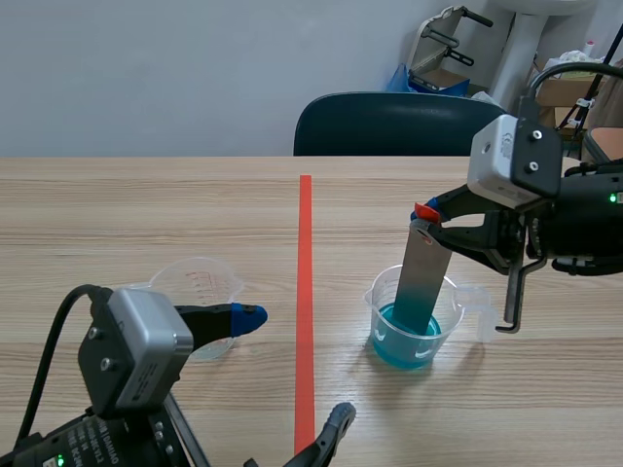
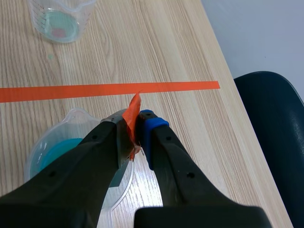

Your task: Do the redox reaction experiment

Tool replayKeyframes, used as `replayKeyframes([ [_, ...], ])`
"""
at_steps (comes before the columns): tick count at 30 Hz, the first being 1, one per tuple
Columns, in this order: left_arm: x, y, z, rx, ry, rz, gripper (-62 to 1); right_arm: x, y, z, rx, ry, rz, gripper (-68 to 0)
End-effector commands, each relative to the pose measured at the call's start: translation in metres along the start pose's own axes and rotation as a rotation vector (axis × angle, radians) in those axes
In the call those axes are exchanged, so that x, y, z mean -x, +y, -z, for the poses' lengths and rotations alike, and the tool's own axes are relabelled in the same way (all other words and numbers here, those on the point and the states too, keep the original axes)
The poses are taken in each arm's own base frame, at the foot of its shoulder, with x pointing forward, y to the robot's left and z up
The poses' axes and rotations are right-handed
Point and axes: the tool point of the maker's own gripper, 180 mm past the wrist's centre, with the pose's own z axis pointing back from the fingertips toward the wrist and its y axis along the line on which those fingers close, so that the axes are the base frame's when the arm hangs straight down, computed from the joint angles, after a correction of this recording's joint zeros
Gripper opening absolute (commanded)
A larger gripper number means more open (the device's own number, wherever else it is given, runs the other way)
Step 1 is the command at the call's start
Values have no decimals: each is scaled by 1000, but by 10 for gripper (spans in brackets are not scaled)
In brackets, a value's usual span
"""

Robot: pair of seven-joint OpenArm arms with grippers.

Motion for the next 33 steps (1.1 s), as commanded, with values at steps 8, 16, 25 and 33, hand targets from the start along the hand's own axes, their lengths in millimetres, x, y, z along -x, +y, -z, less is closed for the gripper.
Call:
replayKeyframes([
  [8,-4,-3,1,1,-20,-16,14,3,2,-1,-23,22,-7,-667],
  [16,-4,-3,1,1,-20,-16,14,3,2,-1,-23,22,-7,-667],
  [25,-4,-3,1,1,-20,-16,14,3,2,-1,-24,21,-9,-667],
  [33,-4,-3,1,1,-20,-16,14,-3,1,-4,-28,8,-27,-667],
])
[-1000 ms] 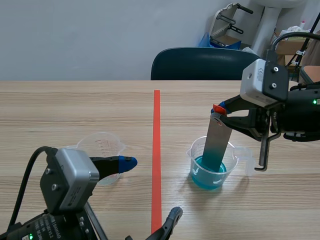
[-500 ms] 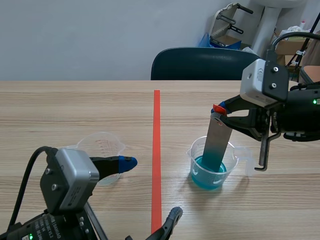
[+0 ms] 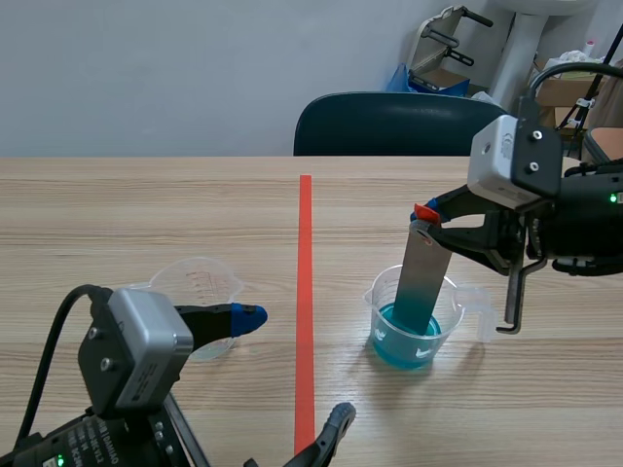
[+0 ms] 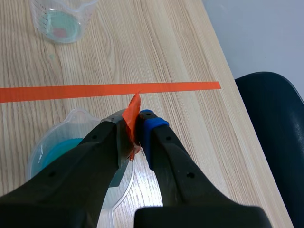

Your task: Do the redox reaction experiment

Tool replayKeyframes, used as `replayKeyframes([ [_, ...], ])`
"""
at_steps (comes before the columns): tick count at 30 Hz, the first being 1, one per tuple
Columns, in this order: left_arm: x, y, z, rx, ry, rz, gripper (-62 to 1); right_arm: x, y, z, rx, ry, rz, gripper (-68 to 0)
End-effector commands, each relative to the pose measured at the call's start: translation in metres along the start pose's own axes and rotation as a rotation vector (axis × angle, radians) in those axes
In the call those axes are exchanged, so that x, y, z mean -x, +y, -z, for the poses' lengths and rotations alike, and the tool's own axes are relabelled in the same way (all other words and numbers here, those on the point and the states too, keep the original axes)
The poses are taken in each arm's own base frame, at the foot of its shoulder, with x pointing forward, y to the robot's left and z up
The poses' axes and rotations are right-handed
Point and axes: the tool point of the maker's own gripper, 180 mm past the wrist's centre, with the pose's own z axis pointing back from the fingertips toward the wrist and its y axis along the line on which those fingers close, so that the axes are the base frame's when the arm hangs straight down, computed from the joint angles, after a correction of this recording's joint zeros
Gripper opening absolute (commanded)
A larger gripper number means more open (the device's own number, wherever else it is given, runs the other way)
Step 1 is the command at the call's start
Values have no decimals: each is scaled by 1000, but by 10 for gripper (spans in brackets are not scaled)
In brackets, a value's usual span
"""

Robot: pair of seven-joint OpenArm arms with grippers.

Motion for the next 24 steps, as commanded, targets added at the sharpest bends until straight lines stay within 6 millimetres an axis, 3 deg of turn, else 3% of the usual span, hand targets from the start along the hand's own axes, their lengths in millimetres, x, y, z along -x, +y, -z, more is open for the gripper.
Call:
replayKeyframes([
  [1,-4,-3,1,1,-20,-16,14,-4,1,-5,-29,1,-26,-667],
  [24,-4,-3,1,1,-20,-17,14,-50,11,-28,-115,-91,-147,-667],
])
